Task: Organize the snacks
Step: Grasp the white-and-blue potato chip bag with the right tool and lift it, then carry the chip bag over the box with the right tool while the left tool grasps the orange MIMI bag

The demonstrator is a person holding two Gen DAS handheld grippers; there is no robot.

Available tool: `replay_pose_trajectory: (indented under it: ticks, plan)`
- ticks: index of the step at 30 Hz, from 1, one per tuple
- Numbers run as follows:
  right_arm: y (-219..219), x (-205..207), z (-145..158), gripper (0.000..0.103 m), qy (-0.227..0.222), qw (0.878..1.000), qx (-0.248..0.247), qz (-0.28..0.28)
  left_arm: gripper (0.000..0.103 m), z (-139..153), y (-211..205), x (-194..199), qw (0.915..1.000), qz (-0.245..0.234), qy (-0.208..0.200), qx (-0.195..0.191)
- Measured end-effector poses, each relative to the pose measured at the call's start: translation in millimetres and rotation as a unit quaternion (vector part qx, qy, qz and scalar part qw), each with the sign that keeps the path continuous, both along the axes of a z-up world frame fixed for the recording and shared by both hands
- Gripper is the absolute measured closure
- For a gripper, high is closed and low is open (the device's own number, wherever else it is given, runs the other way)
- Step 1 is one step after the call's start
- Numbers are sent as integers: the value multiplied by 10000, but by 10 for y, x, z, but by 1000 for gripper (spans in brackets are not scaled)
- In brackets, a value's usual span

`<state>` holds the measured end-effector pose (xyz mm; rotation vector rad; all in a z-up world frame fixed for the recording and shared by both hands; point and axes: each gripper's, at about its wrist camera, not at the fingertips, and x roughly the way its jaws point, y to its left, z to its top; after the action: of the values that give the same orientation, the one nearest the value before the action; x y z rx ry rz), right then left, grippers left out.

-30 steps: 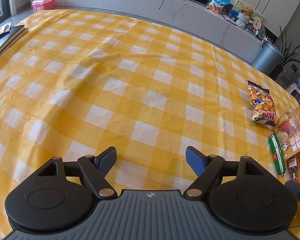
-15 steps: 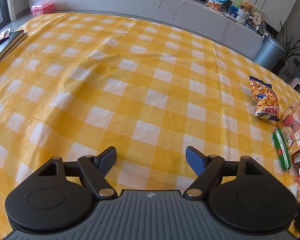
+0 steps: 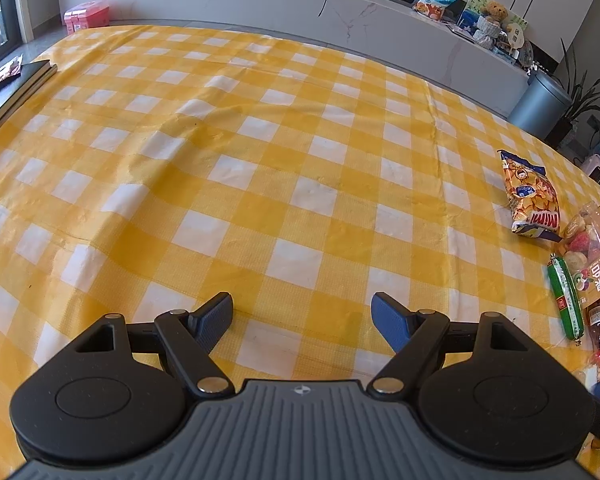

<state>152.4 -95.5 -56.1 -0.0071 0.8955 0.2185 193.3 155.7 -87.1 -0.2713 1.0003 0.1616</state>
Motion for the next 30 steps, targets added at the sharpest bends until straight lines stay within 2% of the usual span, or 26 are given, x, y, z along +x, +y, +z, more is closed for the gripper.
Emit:
replay_pose_trajectory:
  ticks: [1,2,4,6,11,16,20,23,30]
  plan:
    - [22,8,48,23,-77,9999,-125,3,10,-1,-2,-2,10000,-6,2,8]
    - [47,20,78,3,-177,9996,-196,56,10,0,1,-5,10000,-7,-3,17]
    - [111,41,99,3,-358,9984,-299,322,11,24,21,-22,9999,55,-90,2]
    - [225,105,55,3,-263,9938,-649,862,11,67,70,-52,9995,164,-240,-89]
    - [398,236,-94,3,105,9598,-1650,2268,11,83,164,-59,9982,332,-319,-386]
    - [477,422,-190,3,605,9294,-1781,3177,11,51,134,-34,9990,268,-203,-299]
    - [551,567,-428,4,1344,9161,-1699,3375,11,62,131,-48,9990,240,-233,-309]
    - [558,562,-548,5,1483,9109,-1842,3380,11,59,136,-44,9989,253,-223,-327]
    - [487,526,-494,22,1501,9218,-1592,3200,11,59,112,-46,9992,220,-203,-282]
